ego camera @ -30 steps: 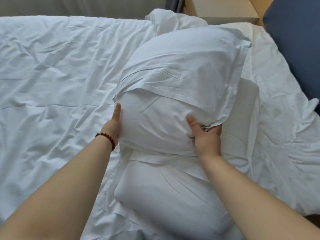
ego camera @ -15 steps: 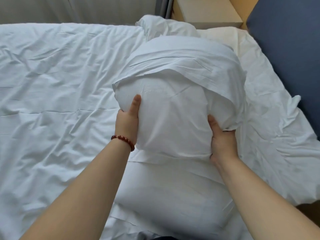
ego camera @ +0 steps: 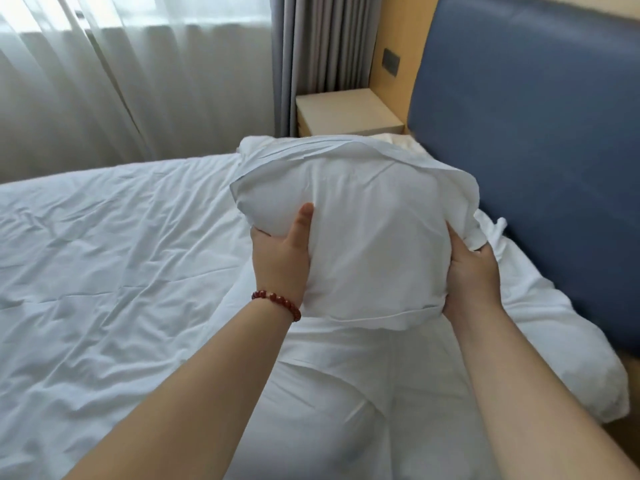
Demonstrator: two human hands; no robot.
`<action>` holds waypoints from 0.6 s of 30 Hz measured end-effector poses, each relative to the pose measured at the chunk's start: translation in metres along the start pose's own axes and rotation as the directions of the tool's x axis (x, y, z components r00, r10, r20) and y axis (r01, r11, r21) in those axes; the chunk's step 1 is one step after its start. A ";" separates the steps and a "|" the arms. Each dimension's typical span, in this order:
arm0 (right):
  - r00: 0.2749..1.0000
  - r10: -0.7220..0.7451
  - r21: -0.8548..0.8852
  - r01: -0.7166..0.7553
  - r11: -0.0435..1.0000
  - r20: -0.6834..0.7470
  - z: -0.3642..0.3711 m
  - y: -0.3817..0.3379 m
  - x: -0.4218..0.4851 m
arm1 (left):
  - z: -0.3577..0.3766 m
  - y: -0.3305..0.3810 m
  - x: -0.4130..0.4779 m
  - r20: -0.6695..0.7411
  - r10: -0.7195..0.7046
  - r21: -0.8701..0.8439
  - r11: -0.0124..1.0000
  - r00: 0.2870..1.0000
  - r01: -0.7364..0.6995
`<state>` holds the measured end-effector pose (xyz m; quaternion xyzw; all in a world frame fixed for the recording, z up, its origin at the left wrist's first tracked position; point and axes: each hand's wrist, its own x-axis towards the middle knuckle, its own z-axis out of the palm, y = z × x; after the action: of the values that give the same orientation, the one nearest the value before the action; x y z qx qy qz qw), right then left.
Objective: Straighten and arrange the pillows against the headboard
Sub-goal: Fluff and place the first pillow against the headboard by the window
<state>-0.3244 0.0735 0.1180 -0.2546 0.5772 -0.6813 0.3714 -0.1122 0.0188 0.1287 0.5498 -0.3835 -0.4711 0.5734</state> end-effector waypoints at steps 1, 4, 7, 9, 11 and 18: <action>1.000 -0.003 0.014 0.004 1.000 -0.010 -0.015 -0.012 0.001 | 0.015 0.007 -0.014 0.010 0.037 -0.003 0.999 0.999 -0.037; 0.997 0.003 0.026 -0.001 1.000 -0.075 -0.067 -0.046 0.009 | 0.064 0.022 -0.057 0.051 0.119 0.008 0.993 0.992 -0.119; 0.992 0.044 0.075 -0.035 0.997 -0.117 -0.120 -0.077 0.008 | 0.111 0.028 -0.098 0.096 0.160 0.017 0.987 0.982 -0.162; 0.997 0.029 0.064 -0.024 0.998 -0.074 -0.151 -0.090 0.003 | 0.141 0.032 -0.123 0.130 0.158 0.035 0.986 0.979 -0.164; 0.999 -0.007 -0.001 0.007 1.000 -0.039 -0.179 -0.098 0.000 | 0.170 0.033 -0.145 0.158 0.147 0.067 0.985 0.976 -0.159; 0.970 -0.230 -0.343 0.193 0.919 -0.072 -0.245 -0.116 -0.005 | 0.247 0.031 -0.185 0.241 0.123 0.147 0.976 0.963 -0.162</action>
<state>-0.5363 0.2309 0.1811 -0.3365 0.6730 -0.6228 0.2144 -0.3934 0.1286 0.1995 0.5079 -0.5240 -0.4556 0.5097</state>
